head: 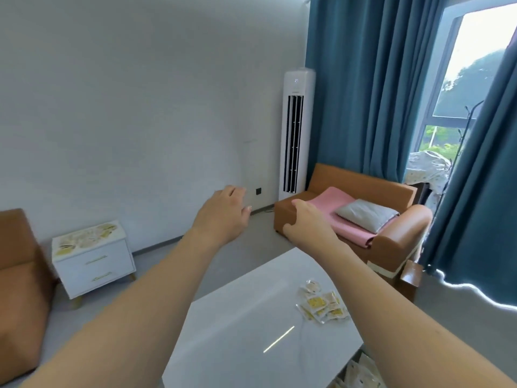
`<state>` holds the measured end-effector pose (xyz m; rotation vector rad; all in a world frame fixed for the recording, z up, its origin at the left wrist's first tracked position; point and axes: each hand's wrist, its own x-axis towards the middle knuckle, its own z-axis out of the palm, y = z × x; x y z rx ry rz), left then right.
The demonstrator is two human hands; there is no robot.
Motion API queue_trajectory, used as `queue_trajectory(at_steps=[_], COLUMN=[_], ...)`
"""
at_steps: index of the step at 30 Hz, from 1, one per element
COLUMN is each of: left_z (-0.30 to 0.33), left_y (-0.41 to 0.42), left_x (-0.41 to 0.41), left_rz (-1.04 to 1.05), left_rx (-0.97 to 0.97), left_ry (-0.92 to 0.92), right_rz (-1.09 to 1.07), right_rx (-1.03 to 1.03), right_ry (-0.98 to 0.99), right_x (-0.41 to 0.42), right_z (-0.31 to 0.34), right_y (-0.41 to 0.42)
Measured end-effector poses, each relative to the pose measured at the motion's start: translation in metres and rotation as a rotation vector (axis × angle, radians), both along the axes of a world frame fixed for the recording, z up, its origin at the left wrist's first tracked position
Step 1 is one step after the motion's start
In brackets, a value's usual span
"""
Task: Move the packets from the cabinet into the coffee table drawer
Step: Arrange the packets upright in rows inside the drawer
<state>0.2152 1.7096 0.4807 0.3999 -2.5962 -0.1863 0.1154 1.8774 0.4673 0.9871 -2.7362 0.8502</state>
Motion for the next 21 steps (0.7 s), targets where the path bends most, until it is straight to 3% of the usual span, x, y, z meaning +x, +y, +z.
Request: queue_trajectory(at_steps=[11,21], left_z=[0.017,-0.005], left_y=[-0.286,-0.507], left_x=[0.133,0.123], left_rz=[0.275,0.334], left_rx=[0.048,0.093], left_ry=[-0.052,-0.045], right_rz=[0.184,0.276], right_rx=[0.01,-0.005], right_ry=[-0.073,-0.075], right_x=[0.103,0.079], right_z=[0.011,-0.013], right_y=[-0.275,-0.515])
